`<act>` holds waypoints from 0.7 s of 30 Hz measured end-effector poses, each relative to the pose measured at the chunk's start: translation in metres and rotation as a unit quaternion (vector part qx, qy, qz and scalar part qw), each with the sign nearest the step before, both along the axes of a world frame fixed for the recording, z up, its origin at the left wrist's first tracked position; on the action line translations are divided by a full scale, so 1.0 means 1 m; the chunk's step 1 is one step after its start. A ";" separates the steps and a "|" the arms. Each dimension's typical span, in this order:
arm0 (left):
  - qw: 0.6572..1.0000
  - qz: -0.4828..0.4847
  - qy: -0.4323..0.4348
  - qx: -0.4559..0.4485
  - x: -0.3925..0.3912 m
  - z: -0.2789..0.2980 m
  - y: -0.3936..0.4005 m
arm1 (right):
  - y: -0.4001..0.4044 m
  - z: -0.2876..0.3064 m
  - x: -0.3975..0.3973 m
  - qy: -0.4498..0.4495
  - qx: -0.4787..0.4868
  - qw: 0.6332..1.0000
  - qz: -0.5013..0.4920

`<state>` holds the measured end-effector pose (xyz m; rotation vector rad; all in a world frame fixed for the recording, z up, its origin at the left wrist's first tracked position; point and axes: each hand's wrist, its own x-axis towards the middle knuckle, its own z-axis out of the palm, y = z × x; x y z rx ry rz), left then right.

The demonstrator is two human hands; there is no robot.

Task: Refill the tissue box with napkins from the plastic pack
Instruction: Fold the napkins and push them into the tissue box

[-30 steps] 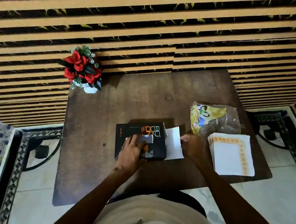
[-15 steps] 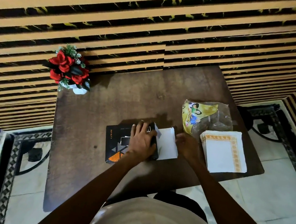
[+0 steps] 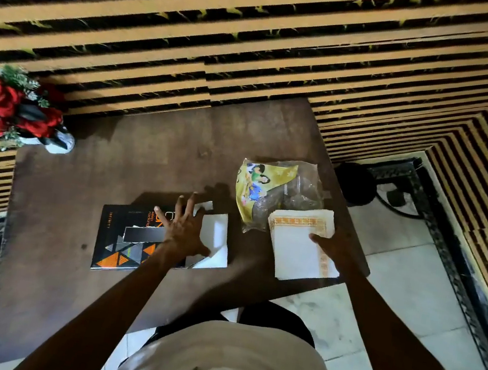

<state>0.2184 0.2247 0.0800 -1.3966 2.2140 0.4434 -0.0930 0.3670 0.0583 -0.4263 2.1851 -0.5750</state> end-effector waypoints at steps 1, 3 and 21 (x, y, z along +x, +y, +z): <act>1.000 0.000 0.002 -0.004 -0.006 -0.001 0.002 | 0.001 0.003 -0.004 -0.023 -0.021 0.999 0.010; 1.000 0.004 0.009 -0.006 -0.013 -0.004 0.004 | 0.001 0.012 -0.008 -0.089 -0.050 0.995 0.019; 0.995 -0.048 0.088 -0.009 0.016 -0.001 -0.001 | 0.010 0.015 -0.008 -0.275 0.004 0.956 0.103</act>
